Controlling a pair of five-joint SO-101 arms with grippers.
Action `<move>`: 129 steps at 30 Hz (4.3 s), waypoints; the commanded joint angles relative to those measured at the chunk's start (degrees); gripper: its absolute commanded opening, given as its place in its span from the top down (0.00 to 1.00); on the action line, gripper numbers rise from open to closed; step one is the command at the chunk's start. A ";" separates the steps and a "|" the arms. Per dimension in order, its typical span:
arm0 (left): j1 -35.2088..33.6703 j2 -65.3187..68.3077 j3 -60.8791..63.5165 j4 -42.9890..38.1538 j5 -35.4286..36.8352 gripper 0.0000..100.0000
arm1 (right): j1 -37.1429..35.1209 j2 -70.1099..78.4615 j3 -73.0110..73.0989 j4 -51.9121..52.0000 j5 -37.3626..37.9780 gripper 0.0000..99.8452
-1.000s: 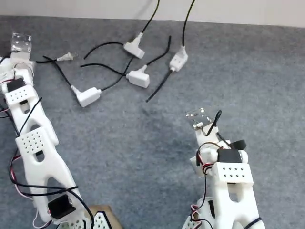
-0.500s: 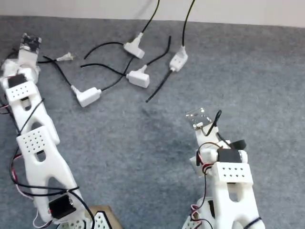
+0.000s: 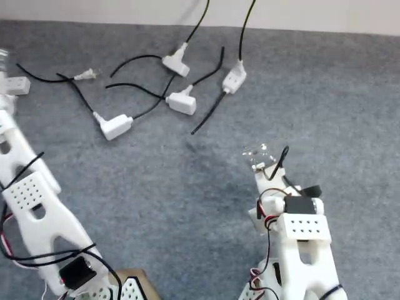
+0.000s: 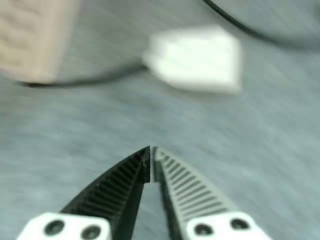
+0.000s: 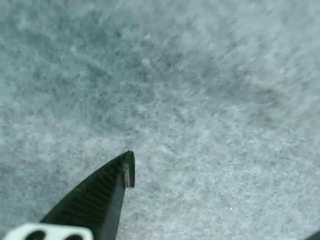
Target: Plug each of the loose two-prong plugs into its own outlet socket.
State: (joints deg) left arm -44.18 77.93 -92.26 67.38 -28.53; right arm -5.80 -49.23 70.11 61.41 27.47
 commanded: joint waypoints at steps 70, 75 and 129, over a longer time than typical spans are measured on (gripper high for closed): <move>17.45 4.09 -3.21 -8.97 0.44 0.81 | -3.21 -0.84 1.19 0.48 2.02 0.45; 11.03 4.09 -3.03 -21.80 0.35 0.81 | -4.35 -0.84 1.19 0.48 2.02 0.45; 11.38 -2.68 6.37 -23.65 -2.29 0.81 | -13.49 12.18 -4.79 7.25 6.07 0.45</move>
State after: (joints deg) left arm -33.19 76.09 -88.66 54.90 -31.08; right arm -18.81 -35.96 66.68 68.26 32.84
